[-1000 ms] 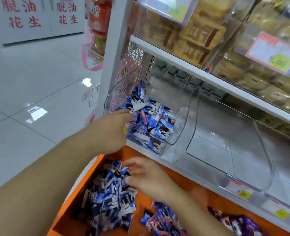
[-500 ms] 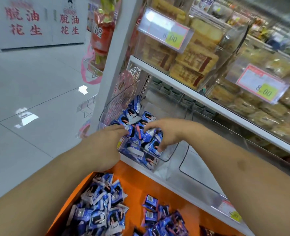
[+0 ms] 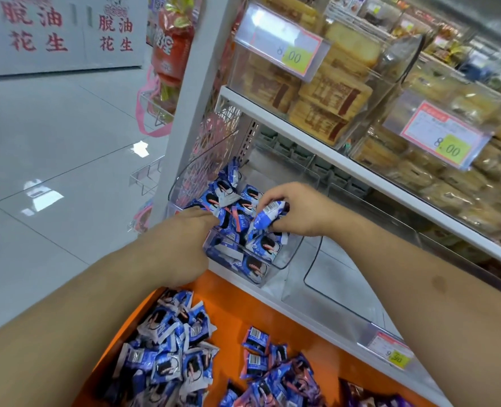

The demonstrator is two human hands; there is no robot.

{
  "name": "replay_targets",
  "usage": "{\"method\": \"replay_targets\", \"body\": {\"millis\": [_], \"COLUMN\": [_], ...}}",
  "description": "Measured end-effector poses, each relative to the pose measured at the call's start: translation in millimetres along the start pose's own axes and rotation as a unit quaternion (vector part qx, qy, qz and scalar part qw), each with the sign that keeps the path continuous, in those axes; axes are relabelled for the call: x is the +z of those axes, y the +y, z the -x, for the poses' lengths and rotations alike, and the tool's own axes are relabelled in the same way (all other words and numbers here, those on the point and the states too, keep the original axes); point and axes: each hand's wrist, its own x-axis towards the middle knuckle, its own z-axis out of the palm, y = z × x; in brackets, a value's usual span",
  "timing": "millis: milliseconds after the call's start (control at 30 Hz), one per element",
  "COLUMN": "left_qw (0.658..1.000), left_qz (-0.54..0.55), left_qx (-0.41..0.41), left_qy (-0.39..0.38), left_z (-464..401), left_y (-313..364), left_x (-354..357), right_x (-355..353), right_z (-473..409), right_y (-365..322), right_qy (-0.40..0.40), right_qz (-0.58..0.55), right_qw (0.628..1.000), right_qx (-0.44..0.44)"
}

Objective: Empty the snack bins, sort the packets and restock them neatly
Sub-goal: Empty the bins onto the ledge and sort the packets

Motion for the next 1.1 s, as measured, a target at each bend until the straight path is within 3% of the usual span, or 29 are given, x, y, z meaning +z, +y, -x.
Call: {"method": "replay_targets", "body": {"millis": [167,367,567,700,800,867,967,1033,1100], "left_qw": [1.0,0.999,0.999,0.999,1.0,0.999,1.0,1.0,1.0], "left_qz": [0.015,0.032,0.025,0.022,0.012,0.009,0.003,-0.004,-0.005], "left_qx": [-0.011,-0.023,-0.022,-0.013,-0.012,-0.013,-0.004,0.0,-0.002], "left_qy": [0.002,0.006,0.007,0.019,0.026,0.029,0.017,0.015,0.017], "left_z": [1.7,7.3,4.6,4.5,3.3,2.2,1.2,0.0,-0.6], "left_y": [0.0,-1.2,-4.9,-6.4,-11.4,-14.8,-15.4,-14.6,-15.0], "left_x": [-3.2,-14.9,-13.9,-13.4,-13.0,-12.7,-11.0,-10.0,-10.4], "right_x": [-13.6,37.9,145.6,154.6,120.8,89.7,47.2,29.8,24.1], "right_z": [37.0,104.0,112.8,102.6,98.5,91.5,60.6,28.6,-4.6], "right_y": [-23.7,-51.2,-66.1,-77.0,-84.0,-83.9,-70.6,-56.0,-42.2], "right_qy": [0.088,0.044,-0.046,-0.092,-0.054,0.019,0.13,0.124,0.067], "right_qz": [-0.198,-0.354,-0.353,-0.277,-0.248,-0.253,-0.175,-0.104,-0.043], "right_qw": [0.976,0.934,0.93,0.956,0.967,0.967,0.976,0.986,0.994], "right_qx": [-0.014,0.008,0.088,0.036,0.0,-0.011,0.0,0.038,0.069]}}
